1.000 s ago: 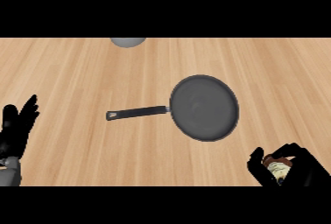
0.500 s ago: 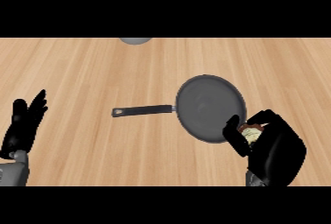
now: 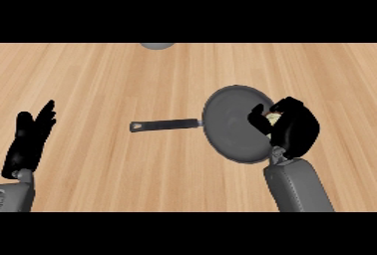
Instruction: Pick the cupcake from the plate and place it in the pan
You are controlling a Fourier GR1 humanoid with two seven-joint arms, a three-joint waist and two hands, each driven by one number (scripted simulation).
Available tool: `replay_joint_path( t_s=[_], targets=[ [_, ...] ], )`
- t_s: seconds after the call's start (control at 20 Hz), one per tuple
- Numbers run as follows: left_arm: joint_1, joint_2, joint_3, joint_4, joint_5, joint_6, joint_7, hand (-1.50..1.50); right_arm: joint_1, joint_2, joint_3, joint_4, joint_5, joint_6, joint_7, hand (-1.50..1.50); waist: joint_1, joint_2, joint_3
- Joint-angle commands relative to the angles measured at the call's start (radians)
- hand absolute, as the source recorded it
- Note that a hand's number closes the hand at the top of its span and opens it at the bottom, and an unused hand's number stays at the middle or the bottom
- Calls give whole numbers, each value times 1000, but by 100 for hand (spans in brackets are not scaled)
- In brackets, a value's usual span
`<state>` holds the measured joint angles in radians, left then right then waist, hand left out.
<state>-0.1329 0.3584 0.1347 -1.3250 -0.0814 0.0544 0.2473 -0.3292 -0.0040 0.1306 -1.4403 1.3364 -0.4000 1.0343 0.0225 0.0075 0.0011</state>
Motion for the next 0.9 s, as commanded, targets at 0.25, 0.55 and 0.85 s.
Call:
replay_joint_path(
  t_s=[0.25, 0.55, 0.85],
  targets=[
    [-9, -17, -4, 28, -13, -1, -24, 0, -212, 4, -192, 497, -271, -379, -202, 150, 13, 8, 1],
    [-27, -37, -21, -4, -31, 20, 14, 0, -320, 4, -265, 720, -523, -494, -408, -150, 25, 10, 3],
    [-41, 4, 0, -11, -10, -28, 17, 0, -413, -5, -343, 867, -662, -573, -656, -150, 36, 15, 3]
  ],
)
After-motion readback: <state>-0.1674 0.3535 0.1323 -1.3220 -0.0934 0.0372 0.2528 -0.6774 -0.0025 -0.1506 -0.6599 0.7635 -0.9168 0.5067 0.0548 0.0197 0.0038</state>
